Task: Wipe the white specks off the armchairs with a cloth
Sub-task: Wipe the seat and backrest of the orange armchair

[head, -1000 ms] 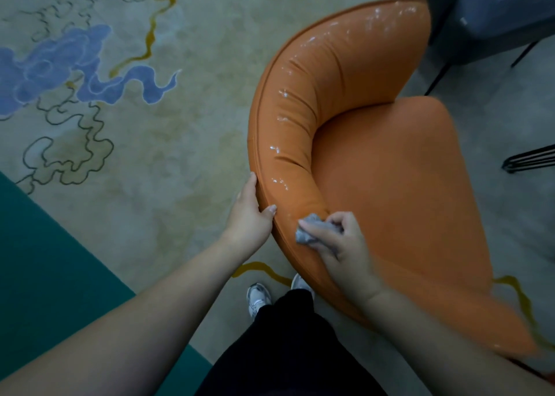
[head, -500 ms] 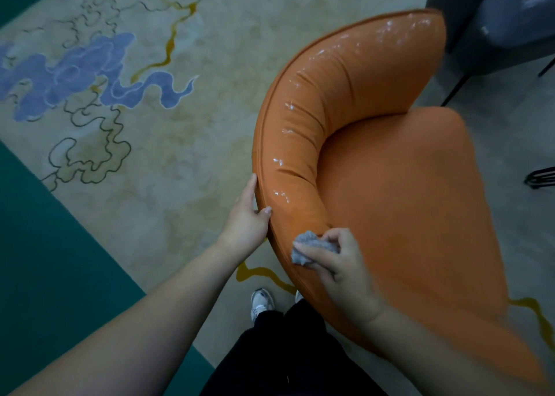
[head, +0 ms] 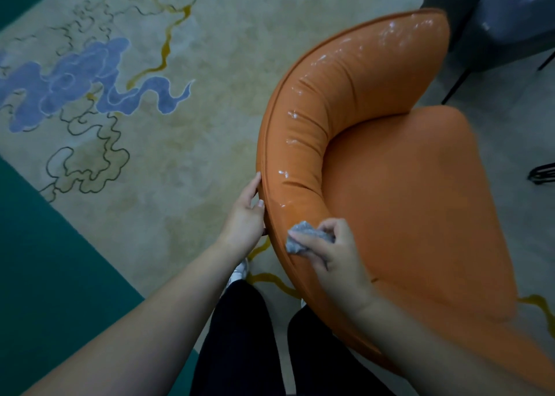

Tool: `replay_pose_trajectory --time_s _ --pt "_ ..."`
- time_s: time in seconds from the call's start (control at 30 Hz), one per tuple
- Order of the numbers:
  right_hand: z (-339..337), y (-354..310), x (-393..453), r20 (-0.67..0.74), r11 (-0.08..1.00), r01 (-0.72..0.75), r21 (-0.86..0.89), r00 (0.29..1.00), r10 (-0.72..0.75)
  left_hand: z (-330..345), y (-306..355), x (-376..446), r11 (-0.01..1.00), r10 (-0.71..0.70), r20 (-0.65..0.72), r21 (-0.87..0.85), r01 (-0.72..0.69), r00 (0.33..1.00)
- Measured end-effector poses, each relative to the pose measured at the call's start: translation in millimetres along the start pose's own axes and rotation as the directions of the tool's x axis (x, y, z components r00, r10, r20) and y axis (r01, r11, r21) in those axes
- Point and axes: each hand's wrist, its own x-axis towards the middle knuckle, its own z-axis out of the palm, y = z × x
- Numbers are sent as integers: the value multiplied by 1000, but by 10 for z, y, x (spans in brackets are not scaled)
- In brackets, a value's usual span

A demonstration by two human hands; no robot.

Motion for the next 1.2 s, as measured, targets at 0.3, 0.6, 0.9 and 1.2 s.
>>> replay_pose_trajectory --time_s 0.3,0.6,0.9,1.2 --pt "218 -148 636 -121 995 -80 -54 990 73 -175 204 412 995 61 135 67 -70 989" --pt "423 -187 1125 -321 958 -281 55 904 283 -327 582 956 969 41 306 221 -113 951" --pt "538 -334 841 -449 935 -353 -24 840 305 -408 773 1294 876 62 435 408 -257 898" --pt "538 -384 1131 -445 920 -388 59 815 372 -363 792 1415 847 47 421 464 -260 906"
